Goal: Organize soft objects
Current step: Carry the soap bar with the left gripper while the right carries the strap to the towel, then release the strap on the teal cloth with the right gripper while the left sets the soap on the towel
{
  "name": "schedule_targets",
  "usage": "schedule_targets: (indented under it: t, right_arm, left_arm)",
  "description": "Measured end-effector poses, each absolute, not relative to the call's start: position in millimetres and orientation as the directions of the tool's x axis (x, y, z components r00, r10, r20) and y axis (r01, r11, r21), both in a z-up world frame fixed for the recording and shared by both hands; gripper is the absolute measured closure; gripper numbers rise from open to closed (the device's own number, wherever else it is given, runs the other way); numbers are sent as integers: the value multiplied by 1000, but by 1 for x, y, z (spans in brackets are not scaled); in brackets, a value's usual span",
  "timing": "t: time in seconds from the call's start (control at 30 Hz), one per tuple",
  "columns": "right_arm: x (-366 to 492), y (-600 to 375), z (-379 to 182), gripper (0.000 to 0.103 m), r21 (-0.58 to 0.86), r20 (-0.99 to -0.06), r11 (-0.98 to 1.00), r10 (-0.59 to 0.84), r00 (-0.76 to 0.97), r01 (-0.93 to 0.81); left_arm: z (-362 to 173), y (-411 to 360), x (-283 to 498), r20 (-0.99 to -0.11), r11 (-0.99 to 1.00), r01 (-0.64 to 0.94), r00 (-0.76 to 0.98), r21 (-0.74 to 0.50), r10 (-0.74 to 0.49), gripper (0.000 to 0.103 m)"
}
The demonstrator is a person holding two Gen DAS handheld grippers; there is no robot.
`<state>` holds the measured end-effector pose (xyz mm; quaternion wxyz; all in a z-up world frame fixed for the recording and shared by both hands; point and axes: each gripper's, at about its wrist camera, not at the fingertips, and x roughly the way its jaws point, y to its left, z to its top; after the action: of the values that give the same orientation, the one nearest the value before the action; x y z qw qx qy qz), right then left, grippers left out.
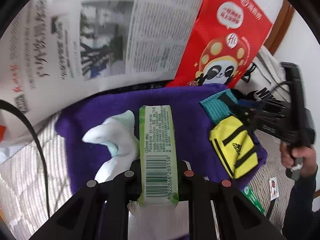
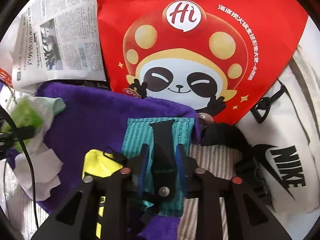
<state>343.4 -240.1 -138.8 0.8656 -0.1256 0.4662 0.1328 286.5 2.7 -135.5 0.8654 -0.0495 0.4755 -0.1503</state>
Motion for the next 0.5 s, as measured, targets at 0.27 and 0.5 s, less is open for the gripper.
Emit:
schedule_targets:
  t: [0.27,0.5]
  right_arm:
    - [342,-244,-134,65,-74,-841,931,135,524,-358]
    - [337,-247,-123,58,-73,-835,935,133,534,-348]
  left_arm:
    - [-163,-13,315,-847,956,204,449,-211,-283,87]
    - [-169,-23,320,-864,960,214,433,-179,-258,85]
